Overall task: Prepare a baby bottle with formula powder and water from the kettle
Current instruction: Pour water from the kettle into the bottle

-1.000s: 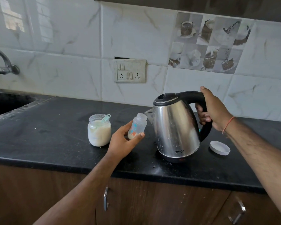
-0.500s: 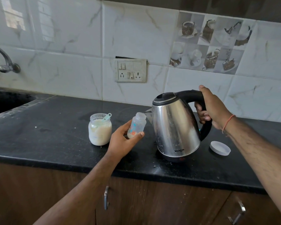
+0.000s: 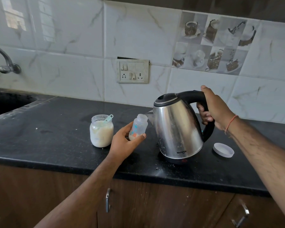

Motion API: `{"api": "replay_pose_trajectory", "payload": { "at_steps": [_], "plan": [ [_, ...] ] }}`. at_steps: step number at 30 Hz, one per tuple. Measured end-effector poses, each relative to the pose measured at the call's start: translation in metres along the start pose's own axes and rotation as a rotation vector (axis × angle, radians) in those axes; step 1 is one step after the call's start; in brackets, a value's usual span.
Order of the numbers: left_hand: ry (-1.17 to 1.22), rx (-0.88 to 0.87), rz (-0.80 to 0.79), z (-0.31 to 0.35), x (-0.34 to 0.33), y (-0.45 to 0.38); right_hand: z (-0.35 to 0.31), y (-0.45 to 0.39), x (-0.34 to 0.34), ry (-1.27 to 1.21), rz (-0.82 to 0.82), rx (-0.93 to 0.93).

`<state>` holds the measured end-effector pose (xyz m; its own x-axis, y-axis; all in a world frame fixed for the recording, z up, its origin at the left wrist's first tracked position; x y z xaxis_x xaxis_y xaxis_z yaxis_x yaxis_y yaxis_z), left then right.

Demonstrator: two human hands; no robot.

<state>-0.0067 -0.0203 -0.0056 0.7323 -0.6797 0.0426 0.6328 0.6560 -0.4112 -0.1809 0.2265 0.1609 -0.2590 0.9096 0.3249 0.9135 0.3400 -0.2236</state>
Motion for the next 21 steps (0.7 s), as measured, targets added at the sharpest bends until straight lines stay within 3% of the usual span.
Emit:
{"api": "replay_pose_trajectory", "payload": {
  "at_steps": [21],
  "plan": [
    [0.016,0.058,-0.002,0.0004,-0.0002,0.0005,-0.0044,-0.0009,-0.0029,0.014,-0.007,0.029]
  ]
}}
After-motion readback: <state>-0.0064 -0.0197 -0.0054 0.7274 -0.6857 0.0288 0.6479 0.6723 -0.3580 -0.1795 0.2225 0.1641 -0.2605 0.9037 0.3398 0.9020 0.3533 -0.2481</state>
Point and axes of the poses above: each hand's wrist, its own y-axis away from the middle knuckle, its own x-axis out of the back of the hand, z = x × y, the point moved 2 cm from there along -y, towards the middle knuckle, and after that the axes turned 8 degrees about z, right-handed, at the moved point
